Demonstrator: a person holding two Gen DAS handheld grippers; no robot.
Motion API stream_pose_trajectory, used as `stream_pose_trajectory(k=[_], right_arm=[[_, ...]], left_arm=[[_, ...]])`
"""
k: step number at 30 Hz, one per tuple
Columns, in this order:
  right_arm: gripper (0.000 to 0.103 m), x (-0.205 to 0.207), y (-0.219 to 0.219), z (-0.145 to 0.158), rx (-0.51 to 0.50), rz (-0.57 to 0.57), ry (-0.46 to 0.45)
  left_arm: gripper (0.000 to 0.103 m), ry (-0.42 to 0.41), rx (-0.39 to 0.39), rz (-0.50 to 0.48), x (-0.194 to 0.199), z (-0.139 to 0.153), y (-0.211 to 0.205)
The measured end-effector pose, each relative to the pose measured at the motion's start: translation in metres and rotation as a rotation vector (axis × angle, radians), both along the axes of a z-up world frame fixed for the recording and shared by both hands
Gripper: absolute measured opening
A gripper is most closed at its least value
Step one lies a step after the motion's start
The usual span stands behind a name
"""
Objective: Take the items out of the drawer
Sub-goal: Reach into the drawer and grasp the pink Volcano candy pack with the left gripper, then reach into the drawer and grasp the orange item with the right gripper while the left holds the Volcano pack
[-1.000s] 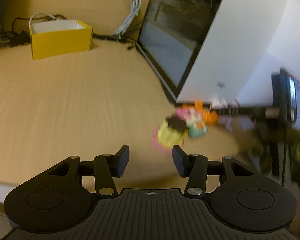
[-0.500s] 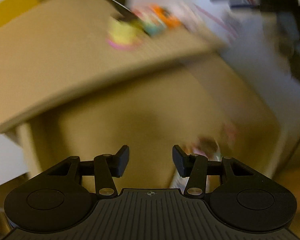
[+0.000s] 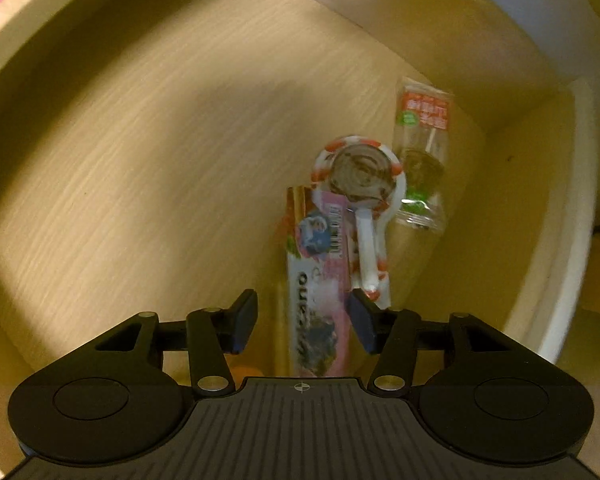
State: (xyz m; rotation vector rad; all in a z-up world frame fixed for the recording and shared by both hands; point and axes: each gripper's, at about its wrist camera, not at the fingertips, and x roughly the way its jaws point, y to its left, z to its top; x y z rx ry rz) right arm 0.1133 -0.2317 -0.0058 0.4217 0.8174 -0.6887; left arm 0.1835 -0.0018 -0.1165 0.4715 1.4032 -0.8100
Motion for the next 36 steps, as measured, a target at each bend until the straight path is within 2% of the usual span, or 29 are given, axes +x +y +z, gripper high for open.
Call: stream_pose_trajectory(k=[2, 4, 7, 10, 13, 17, 22, 26, 34, 36], right_arm=[[0.08, -0.004, 0.0, -0.006, 0.015, -0.01, 0.026], [0.08, -0.004, -0.003, -0.016, 0.051, -0.014, 0.052], [0.08, -0.008, -0.004, -0.027, 0.117, -0.021, 0.065], [0.08, -0.007, -0.009, -0.033, 0.193, -0.035, 0.05], [0.08, 0.002, -0.012, -0.039, 0.24, -0.039, 0.076], [0.08, 0.028, -0.002, -0.051, 0.323, 0.02, 0.11], [0.08, 0.072, 0.032, -0.065, 0.449, 0.175, 0.148], [0.08, 0.113, 0.069, -0.071, 0.519, 0.328, 0.175], [0.079, 0.192, 0.153, -0.095, 0.435, 0.803, 0.3], [0.08, 0.204, 0.163, -0.104, 0.417, 0.892, 0.329]], left_arm=[[0.05, -0.005, -0.014, 0.01, 0.002, 0.0, 0.0], [0.05, 0.03, -0.022, 0.042, 0.007, 0.0, 0.005], [0.049, 0.075, -0.052, 0.164, 0.014, 0.005, 0.025], [0.049, 0.016, -0.112, 0.284, 0.014, 0.025, 0.051], [0.049, -0.046, -0.182, 0.403, 0.014, 0.048, 0.078], [0.049, -0.168, -0.199, 0.518, 0.017, 0.077, 0.109], [0.049, -0.257, -0.193, 0.613, 0.011, 0.099, 0.13], [0.049, -0.296, -0.195, 0.683, 0.003, 0.119, 0.158], [0.049, -0.353, -0.199, 0.811, -0.01, 0.145, 0.202], [0.049, -0.352, -0.225, 0.847, -0.011, 0.149, 0.213]])
